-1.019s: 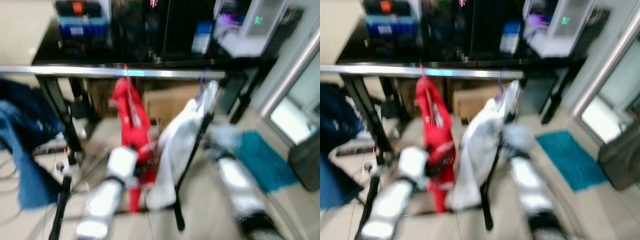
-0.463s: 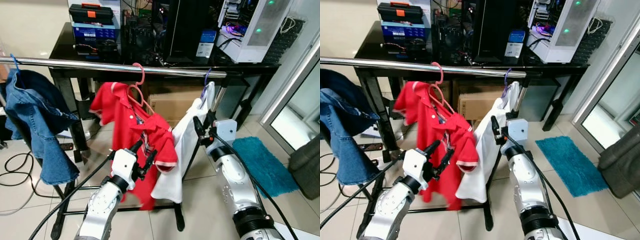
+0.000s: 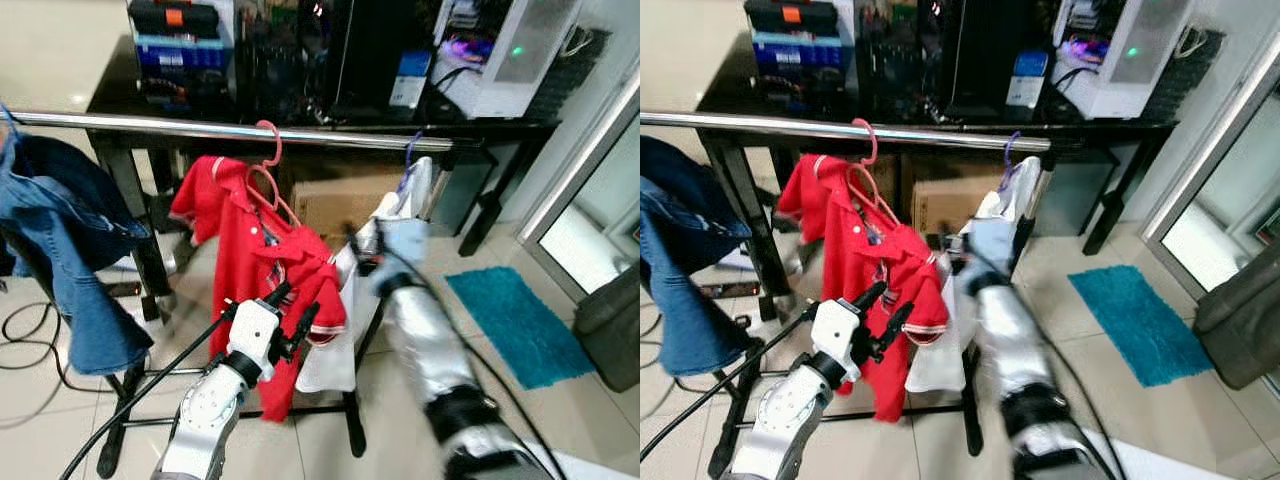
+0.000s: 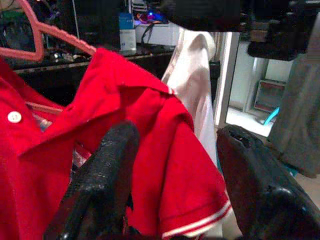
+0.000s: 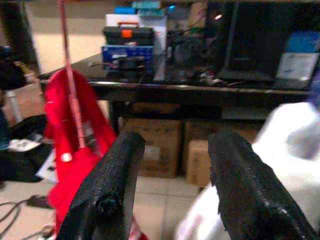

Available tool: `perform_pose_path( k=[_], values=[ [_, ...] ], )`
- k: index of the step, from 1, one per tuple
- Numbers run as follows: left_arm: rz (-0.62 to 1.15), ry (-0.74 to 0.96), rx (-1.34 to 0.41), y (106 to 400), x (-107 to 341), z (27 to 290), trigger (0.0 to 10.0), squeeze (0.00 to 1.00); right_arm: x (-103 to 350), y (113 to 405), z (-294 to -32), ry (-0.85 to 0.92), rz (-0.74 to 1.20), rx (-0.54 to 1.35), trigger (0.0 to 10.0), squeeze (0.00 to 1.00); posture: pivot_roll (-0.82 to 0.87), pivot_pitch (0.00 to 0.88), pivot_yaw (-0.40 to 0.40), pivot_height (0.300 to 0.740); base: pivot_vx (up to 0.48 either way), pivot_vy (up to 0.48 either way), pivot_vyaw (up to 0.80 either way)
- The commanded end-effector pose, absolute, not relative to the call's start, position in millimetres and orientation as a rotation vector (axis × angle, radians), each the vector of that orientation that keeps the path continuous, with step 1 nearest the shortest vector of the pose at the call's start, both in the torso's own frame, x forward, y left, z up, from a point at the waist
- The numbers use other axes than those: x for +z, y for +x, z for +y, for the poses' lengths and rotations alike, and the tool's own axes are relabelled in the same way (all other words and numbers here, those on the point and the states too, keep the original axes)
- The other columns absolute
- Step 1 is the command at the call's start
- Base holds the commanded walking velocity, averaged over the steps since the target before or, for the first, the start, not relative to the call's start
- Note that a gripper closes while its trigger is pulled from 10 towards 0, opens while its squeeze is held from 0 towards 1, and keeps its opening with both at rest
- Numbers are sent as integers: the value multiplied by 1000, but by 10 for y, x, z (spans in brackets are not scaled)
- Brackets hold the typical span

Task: Hang hanger

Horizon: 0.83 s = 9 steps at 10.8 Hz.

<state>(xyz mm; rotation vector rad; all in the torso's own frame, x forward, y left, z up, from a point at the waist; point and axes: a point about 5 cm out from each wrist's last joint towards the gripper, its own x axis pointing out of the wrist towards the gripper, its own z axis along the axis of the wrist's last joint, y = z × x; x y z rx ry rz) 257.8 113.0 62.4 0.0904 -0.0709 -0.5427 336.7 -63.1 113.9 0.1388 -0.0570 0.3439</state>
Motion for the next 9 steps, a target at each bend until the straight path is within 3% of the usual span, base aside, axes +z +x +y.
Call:
perform_pose_path(
  k=[1, 4, 9],
  values=[
    [-77, 94, -558, 2572, 634, 1091, 10000, 0, 1160, 3399, -616, 138, -47, 348, 10000, 0, 142, 25, -96, 740, 0, 0, 0],
    [-78, 95, -553, 2537, 626, 1091, 10000, 0, 1177, 3478, -490, 50, -12, 285, 10000, 0, 164, 32, -102, 740, 0, 0, 0],
    [-73, 93, -549, 2526, 614, 1088, 10000, 0, 1107, 3523, -755, -27, -1, 170, 10000, 0, 151, 32, -106, 740, 0, 0, 0]
  ],
)
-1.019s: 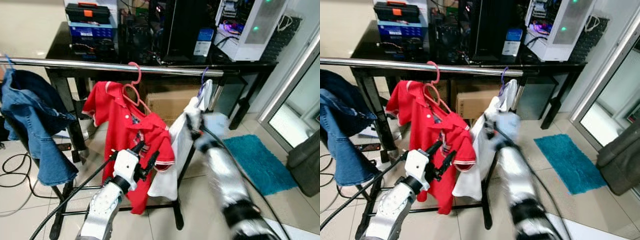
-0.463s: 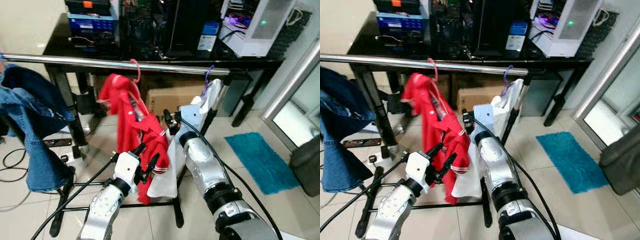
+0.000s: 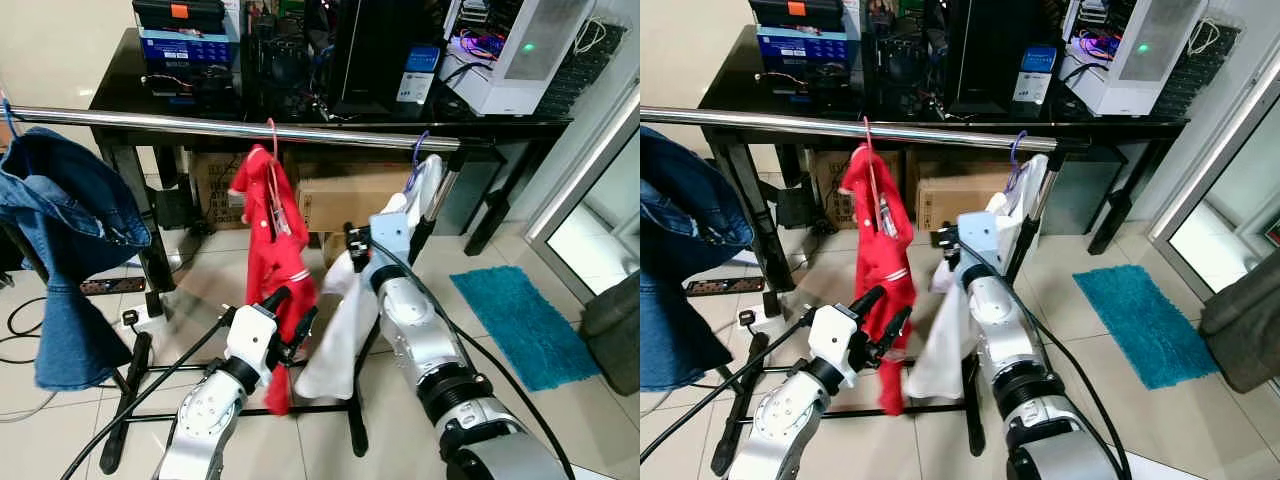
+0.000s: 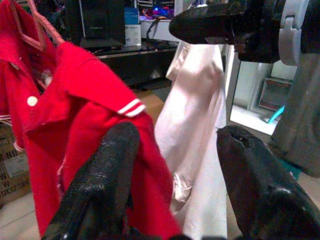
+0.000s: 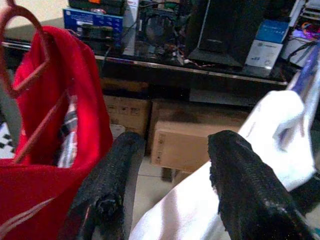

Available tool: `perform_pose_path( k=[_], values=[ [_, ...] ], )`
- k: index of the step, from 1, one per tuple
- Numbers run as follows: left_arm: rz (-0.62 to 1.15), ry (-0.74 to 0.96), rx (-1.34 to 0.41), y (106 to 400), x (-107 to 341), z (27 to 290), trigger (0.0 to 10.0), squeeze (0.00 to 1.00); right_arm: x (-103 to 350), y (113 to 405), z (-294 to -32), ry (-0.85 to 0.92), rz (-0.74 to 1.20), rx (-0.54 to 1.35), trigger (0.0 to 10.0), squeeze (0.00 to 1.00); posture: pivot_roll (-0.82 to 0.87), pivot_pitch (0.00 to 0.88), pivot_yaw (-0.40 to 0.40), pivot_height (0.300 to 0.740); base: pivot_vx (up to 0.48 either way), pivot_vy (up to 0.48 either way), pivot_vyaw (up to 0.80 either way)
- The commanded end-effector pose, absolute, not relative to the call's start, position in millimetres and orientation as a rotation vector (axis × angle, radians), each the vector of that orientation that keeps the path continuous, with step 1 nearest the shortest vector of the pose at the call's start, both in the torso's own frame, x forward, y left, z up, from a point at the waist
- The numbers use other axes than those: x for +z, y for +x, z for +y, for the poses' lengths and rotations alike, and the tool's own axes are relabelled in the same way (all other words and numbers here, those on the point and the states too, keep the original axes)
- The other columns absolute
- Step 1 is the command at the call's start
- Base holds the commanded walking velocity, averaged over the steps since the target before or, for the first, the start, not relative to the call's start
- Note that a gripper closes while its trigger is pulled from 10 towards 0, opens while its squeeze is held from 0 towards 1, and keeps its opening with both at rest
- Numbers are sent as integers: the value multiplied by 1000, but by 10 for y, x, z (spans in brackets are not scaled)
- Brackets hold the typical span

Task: Hang hanger

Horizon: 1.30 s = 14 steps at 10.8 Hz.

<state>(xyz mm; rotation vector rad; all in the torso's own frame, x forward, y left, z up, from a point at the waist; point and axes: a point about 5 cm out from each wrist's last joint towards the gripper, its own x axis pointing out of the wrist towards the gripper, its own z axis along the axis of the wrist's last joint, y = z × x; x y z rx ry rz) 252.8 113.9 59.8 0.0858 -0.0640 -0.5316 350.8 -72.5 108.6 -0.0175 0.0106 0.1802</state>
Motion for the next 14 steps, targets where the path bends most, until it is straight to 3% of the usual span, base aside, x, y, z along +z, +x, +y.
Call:
perform_pose_path(
  k=[1, 4, 7, 10, 14],
  values=[
    [-74, 92, -552, 2537, 618, 1074, 10000, 0, 1089, 3523, -801, -48, 4, 153, 10000, 0, 148, 30, -106, 740, 0, 0, 0],
    [-74, 88, -556, 2534, 613, 1051, 10000, 0, 1149, 3520, -852, -1, -30, 148, 10000, 0, 142, 29, -113, 740, 0, 0, 0],
    [-75, 86, -553, 2534, 609, 1048, 10000, 0, 1297, 3526, -863, -148, -133, 120, 10000, 0, 146, 26, -118, 740, 0, 0, 0],
    [-80, 87, -546, 2544, 619, 1054, 10000, 0, 1138, 3526, -790, -236, -33, 132, 10000, 0, 153, 25, -122, 740, 0, 0, 0],
    [-79, 88, -533, 2516, 612, 1074, 10000, 0, 1034, 3561, -895, -243, 56, 33, 10000, 0, 168, 31, -125, 740, 0, 0, 0]
  ],
)
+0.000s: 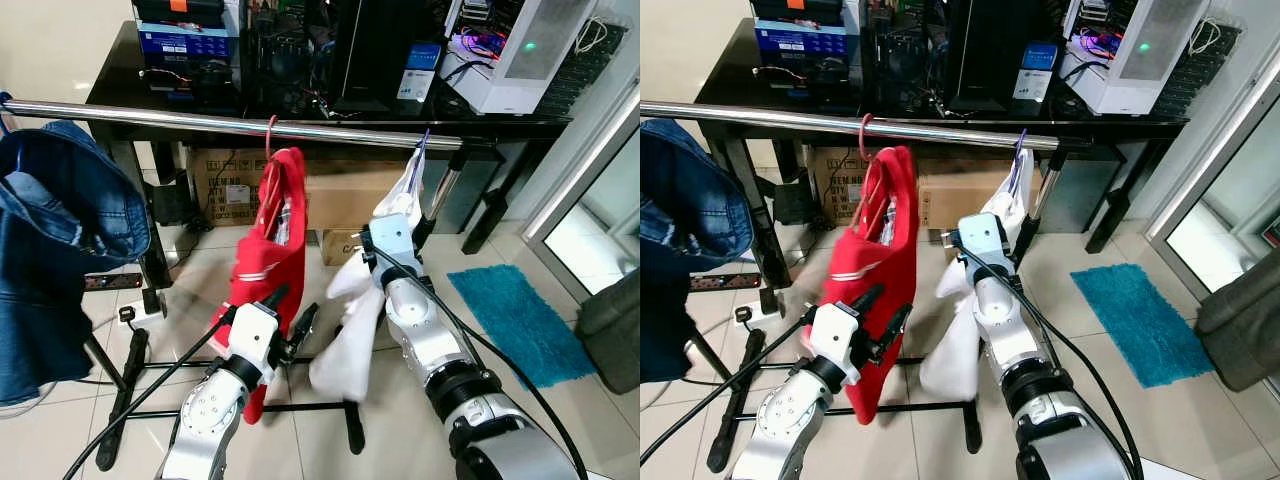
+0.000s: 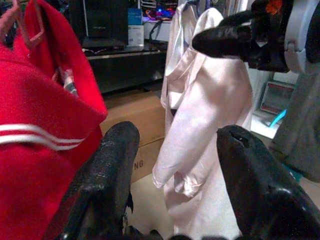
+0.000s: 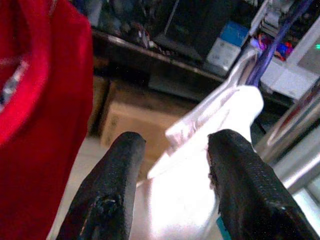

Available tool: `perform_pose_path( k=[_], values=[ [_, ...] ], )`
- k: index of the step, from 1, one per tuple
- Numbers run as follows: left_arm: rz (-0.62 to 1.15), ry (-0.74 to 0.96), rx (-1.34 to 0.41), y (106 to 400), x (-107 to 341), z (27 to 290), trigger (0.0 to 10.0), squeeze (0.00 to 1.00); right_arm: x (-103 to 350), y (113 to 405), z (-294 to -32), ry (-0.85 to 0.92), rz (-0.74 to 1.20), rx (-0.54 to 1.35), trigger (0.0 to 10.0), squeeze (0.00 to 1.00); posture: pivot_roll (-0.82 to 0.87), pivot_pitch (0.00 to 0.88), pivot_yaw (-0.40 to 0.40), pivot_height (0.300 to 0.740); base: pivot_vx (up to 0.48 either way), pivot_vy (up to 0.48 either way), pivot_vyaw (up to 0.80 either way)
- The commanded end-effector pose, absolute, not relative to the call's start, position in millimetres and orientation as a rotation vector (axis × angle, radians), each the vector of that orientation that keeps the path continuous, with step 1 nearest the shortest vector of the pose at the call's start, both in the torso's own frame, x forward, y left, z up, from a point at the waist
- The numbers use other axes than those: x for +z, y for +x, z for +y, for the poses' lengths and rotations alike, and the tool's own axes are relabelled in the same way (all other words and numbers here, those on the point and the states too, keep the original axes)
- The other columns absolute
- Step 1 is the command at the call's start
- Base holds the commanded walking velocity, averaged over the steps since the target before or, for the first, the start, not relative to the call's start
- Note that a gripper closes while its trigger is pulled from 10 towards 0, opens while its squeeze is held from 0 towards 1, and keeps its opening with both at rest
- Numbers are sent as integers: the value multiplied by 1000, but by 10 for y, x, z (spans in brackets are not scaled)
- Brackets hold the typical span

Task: Hang hanger

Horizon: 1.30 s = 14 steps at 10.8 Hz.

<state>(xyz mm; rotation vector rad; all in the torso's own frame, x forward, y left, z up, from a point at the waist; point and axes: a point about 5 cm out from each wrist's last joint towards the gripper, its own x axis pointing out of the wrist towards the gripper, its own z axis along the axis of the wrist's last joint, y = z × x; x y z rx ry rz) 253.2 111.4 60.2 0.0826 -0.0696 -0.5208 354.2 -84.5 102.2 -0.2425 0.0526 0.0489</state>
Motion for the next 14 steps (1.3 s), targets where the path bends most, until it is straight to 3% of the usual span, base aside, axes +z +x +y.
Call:
perform_pose_path(
  k=[1, 7, 10, 14],
  values=[
    [-78, 89, -531, 2513, 611, 1080, 10000, 0, 990, 3557, -895, -257, 86, 21, 10000, 0, 172, 34, -124, 740, 0, 0, 0],
    [-82, 95, -531, 2523, 622, 1091, 10000, 0, 1299, 3574, -914, -67, -102, -1, 10000, 0, 172, 30, -116, 740, 0, 0, 0],
    [-82, 96, -529, 2526, 623, 1099, 10000, 0, 1131, 3582, -1056, -219, -12, -85, 10000, 0, 178, 30, -118, 740, 0, 0, 0],
    [-82, 99, -524, 2523, 623, 1112, 10000, 0, 997, 3574, -1006, -185, 88, -50, 10000, 0, 185, 29, -116, 740, 0, 0, 0]
  ],
)
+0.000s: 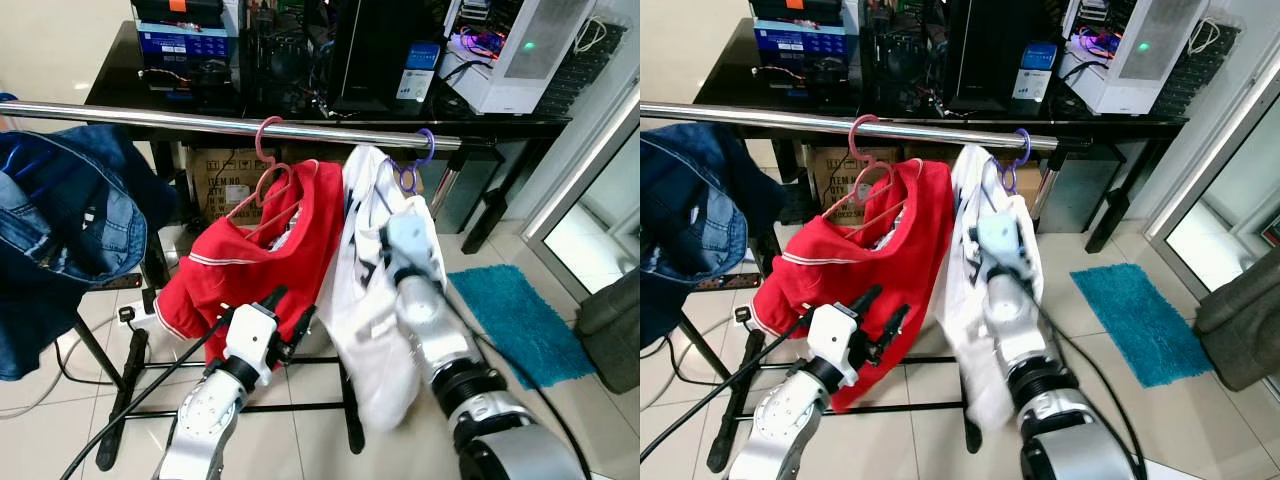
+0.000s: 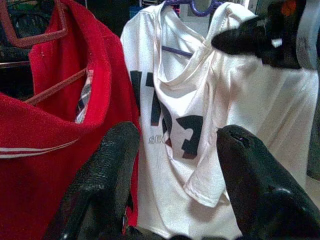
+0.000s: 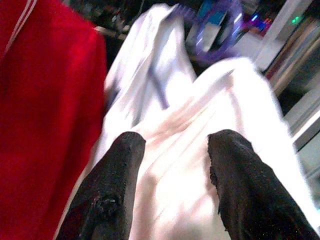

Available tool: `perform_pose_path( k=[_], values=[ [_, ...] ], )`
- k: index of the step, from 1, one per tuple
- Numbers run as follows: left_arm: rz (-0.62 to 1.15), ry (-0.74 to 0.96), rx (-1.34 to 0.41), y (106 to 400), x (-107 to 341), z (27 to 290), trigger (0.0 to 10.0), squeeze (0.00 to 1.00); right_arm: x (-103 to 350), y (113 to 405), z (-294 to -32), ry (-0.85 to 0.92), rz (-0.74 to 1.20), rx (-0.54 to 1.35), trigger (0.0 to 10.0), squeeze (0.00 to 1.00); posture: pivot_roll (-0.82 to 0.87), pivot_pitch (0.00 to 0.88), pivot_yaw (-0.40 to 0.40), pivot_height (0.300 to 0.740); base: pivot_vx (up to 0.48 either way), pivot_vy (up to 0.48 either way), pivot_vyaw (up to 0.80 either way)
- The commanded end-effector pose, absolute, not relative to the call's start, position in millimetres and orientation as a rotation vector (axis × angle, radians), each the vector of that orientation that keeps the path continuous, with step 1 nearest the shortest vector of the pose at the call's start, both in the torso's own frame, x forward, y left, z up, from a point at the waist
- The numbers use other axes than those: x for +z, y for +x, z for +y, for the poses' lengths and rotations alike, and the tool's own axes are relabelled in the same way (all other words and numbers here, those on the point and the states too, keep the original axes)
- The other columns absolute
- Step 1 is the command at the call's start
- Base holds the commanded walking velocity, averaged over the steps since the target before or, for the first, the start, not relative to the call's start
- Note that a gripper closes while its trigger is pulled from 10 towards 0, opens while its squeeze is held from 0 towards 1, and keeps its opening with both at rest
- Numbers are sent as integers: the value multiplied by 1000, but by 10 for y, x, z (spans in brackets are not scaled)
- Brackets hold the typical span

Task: Hang hanger

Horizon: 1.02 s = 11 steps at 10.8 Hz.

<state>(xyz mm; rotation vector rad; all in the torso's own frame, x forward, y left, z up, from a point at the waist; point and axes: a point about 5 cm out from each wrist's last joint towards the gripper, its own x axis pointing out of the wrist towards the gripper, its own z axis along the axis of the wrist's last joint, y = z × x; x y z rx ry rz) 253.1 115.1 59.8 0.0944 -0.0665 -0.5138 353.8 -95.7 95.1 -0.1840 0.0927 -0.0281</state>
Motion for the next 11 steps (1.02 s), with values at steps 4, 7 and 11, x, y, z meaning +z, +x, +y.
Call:
perform_pose_path(
  k=[4, 7, 11],
  values=[
    [-84, 104, -526, 2523, 630, 1114, 10000, 0, 1229, 3616, -1082, -183, -43, -96, 10000, 0, 186, 28, -113, 740, 0, 0, 0],
    [-82, 108, -527, 2526, 631, 1125, 10000, 0, 1424, 3608, -1247, -230, -162, -142, 10000, 0, 187, 25, -110, 740, 0, 0, 0],
    [-92, 146, -546, 2534, 644, 1131, 10000, 0, 1200, 3697, -1388, -278, 4, -116, 10000, 0, 197, 22, -107, 740, 0, 0, 0]
  ],
)
